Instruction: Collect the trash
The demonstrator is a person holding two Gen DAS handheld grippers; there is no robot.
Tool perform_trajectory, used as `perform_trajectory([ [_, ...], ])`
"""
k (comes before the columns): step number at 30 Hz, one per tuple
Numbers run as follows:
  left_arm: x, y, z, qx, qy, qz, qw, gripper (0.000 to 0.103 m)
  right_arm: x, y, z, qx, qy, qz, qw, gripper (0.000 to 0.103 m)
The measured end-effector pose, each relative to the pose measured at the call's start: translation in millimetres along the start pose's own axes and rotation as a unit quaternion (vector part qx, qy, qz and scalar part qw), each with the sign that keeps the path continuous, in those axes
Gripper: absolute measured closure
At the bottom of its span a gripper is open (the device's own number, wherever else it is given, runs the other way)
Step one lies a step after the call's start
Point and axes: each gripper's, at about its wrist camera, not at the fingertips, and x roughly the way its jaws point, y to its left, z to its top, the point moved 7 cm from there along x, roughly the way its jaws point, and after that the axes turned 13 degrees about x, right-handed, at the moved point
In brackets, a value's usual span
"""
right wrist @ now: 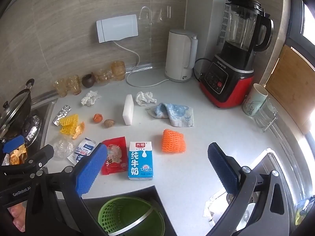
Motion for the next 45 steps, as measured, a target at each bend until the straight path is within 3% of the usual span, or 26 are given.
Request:
perform_trajectory([
  [45,-1.4,2.6,-4.7,-0.006,0.009,0.007,0.9999,0.007,3.7,2.8,-4.0,-0.002,0.004,-0.003,1.0,0.002],
])
